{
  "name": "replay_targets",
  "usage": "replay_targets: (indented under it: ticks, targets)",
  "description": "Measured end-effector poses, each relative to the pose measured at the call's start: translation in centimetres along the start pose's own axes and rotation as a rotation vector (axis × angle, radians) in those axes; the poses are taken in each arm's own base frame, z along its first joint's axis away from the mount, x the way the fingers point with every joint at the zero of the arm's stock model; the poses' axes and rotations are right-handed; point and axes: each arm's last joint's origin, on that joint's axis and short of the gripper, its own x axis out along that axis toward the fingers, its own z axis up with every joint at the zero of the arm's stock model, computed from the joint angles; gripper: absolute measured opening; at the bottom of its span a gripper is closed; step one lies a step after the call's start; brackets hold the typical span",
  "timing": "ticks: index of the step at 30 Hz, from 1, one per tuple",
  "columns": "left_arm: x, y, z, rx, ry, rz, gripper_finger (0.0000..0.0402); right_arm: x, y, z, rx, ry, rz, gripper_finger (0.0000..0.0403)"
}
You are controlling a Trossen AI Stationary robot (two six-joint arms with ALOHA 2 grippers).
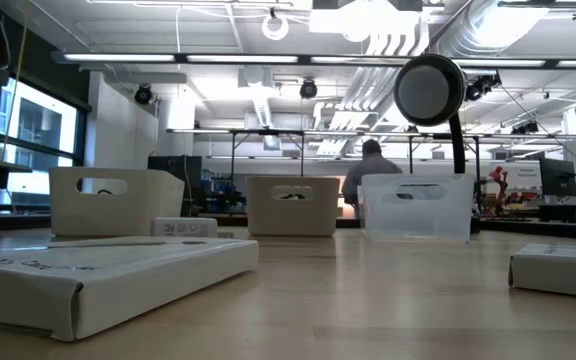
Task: Pick and place items into bin
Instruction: Put the pink charger adapter into the gray bin
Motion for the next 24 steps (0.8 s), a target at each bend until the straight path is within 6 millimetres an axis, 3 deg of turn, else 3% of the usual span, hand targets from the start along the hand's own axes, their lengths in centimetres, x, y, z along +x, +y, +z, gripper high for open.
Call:
replay_targets:
  ticks: [11, 24]
  targets:
    - [-0.03, -0.01, 0.03, -0.004, -0.009, 0.001, 0.0146, 0.0, 0.0, 0.0, 0.0, 0.0, 0.0, 0.0145]
    - [-0.03, -0.01, 0.05, -0.005, -0.011, 0.001, 0.0162, 0.0, -0.01, 0.0, -0.001, 0.0, 0.0, 0.0145]
